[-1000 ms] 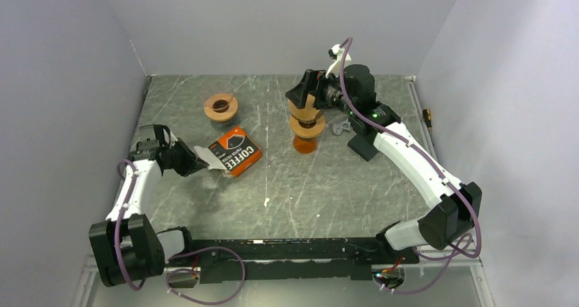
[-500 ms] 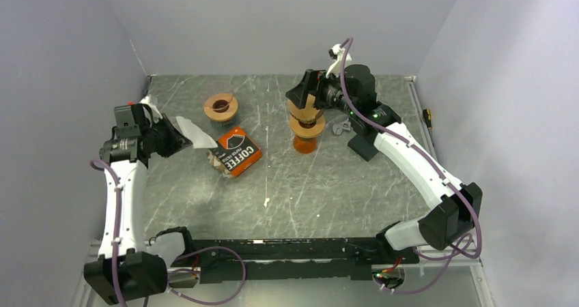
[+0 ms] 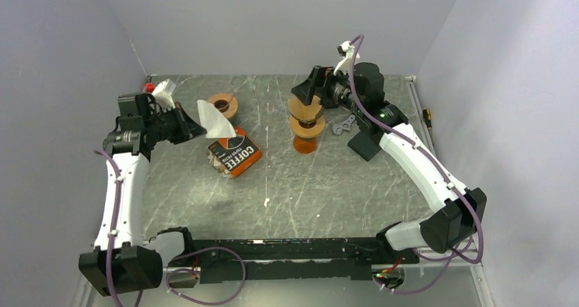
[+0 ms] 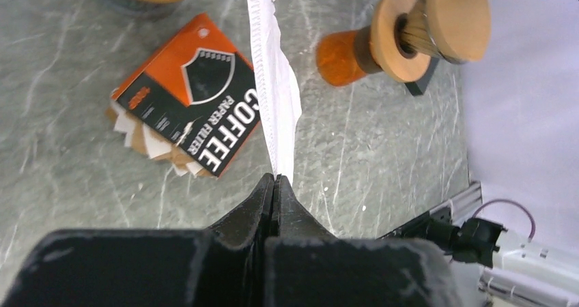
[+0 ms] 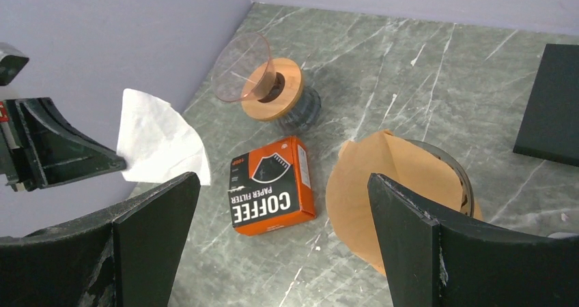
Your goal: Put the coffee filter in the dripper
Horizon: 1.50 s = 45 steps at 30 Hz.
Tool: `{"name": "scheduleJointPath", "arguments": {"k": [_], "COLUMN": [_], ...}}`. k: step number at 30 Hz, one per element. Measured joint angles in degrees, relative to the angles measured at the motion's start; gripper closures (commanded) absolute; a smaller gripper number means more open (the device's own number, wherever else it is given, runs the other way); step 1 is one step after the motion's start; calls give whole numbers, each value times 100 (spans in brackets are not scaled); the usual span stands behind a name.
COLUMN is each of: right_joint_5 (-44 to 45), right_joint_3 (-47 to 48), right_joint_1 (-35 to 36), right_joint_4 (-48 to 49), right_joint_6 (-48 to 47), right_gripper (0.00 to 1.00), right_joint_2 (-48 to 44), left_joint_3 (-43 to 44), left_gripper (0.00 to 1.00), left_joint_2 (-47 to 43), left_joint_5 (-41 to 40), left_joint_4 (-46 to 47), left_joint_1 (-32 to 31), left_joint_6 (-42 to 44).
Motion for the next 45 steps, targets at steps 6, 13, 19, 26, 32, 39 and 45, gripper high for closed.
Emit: {"name": "scheduleJointPath", "arguments": {"k": [6, 13, 19, 26, 32, 39, 45], "right_joint_5": [-223, -319, -439, -1019, -1849, -2997, -3567], "right_joint_3": [0, 2, 2, 90, 144, 142, 94], "right_joint_1": [-234, -424, -542, -586, -586, -588, -588], "right_joint_4": [-2, -125, -295, -343, -343, -262, -48], "right_joint_6": [122, 118, 70, -210, -605, -881, -905], "right_gripper": [0, 0, 0, 0, 1, 3, 6], "right_joint_2": [-63, -164, -256, -260, -229, -136, -131], "left_joint_3": [337, 636, 186, -511, -686, -872, -872], "left_gripper": [100, 100, 100, 100, 100, 100, 100], "left_joint_2": [529, 1154, 1099, 837, 772, 446, 404], "left_joint_5": [-39, -332, -94, 407, 1032, 1790, 2796], "left_joint_4": [291, 667, 1606, 2461, 2730, 2924, 3399], "left_joint_1": [-1088, -2247, -2623, -2643, -2649, -2653, -2640], "left_joint_6": [293, 944, 1735, 2590, 3416, 4216, 4232]}}
